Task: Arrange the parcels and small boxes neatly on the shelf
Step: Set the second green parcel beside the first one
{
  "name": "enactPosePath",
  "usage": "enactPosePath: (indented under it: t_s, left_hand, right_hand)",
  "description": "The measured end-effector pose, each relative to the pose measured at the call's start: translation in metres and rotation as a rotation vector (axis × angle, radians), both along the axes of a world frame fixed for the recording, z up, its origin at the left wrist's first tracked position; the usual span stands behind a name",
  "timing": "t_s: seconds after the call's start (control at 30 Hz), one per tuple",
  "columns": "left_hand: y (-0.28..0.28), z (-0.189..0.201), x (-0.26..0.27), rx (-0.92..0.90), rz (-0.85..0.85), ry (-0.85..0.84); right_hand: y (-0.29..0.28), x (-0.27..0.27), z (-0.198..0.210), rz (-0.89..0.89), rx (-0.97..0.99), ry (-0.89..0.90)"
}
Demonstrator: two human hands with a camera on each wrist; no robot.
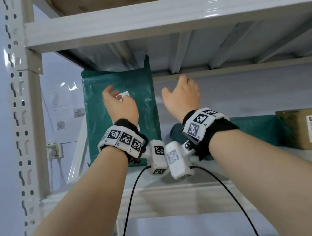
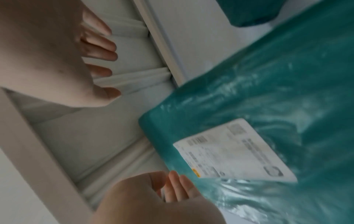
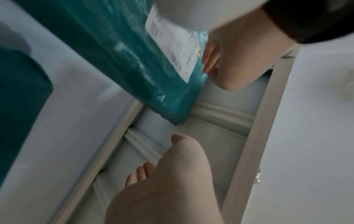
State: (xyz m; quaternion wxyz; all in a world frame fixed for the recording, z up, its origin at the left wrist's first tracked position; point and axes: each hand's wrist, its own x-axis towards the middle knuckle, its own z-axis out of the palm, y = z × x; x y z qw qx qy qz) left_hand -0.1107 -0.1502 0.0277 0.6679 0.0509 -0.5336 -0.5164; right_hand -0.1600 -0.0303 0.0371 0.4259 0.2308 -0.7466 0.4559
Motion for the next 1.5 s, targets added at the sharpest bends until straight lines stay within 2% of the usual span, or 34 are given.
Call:
enactPosePath:
  t_s: [0.1,0.4,0.63,0.97,1.03,1.4,1.5]
  left_hand:
    - [0.025,0.001,-0.006,0.005,-0.134,-0.083]
    - [0.098,-0.003,-0.04,-0.099,-0.288,-0.273]
    - [0.147,-0.01,-0.058,-0.169,-0.291,-0.376]
    - [0.19,-0.001,-0.111,-0.216,-0.211,-0.5]
    - [0.2,-0.001,-0.124,-0.271,-0.184,-0.578]
    - [0.266,-0.01,-0.189,-0.863,0.088,-1.296]
    - [0.271,-0.013,-0.197,-0.897,0.061,-1.346]
  right_hand:
    - [0.026,-0.002,0.001,-0.048,0.004,-0.046]
    - [0.099,-0.012,-0.011,-0.183,0.02,-0.171]
    - [0.146,-0.034,-0.016,-0.221,0.017,-0.231]
    - [0.186,-0.089,-0.003,-0.158,0.126,-0.265]
    - [0.195,-0.102,-0.001,-0.141,0.144,-0.275]
    - [0.23,-0.155,-0.003,0.028,0.135,-0.265]
    - [0.235,-0.16,-0.004,0.048,0.108,-0.244]
